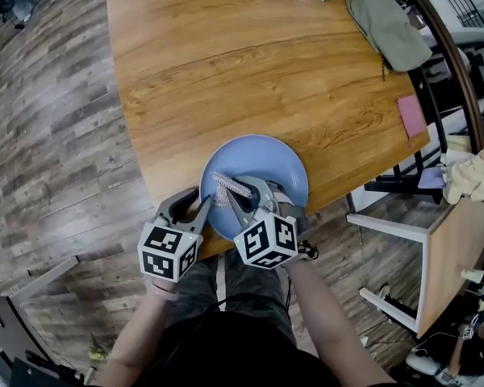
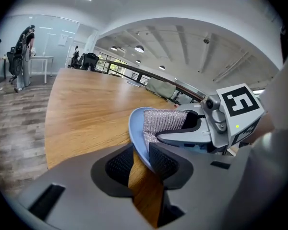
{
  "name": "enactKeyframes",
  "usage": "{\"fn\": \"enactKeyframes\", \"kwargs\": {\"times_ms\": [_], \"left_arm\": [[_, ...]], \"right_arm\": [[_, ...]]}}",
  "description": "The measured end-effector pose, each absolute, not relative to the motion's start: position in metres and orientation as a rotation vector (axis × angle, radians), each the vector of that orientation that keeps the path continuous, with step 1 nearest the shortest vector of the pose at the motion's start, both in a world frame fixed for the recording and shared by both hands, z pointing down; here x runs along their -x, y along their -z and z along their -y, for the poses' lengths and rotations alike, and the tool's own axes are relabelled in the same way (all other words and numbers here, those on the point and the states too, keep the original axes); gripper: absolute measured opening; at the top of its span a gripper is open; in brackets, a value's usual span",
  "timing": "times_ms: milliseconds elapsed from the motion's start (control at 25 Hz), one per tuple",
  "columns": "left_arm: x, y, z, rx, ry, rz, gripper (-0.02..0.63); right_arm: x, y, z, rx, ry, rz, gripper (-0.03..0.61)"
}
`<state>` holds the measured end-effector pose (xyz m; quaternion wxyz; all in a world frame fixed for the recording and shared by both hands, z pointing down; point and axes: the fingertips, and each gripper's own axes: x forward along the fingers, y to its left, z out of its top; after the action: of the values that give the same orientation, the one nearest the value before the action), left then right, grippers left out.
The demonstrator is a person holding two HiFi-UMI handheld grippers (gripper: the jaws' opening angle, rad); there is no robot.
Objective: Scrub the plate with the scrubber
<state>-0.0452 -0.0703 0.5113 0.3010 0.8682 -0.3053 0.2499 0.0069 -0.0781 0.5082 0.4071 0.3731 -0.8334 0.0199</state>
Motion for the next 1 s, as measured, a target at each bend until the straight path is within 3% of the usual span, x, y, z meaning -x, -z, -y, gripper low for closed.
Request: {"fn": "enactKeyframes", "kwargs": {"times_ms": [1000], "left_arm": [[0.049,-0.514,0.086,-2.191,-0.739,1.025,0.064]], "right_arm": [[-0.05,-0.517,0.155,-0.734,0.389,1.919,0.069]]}}
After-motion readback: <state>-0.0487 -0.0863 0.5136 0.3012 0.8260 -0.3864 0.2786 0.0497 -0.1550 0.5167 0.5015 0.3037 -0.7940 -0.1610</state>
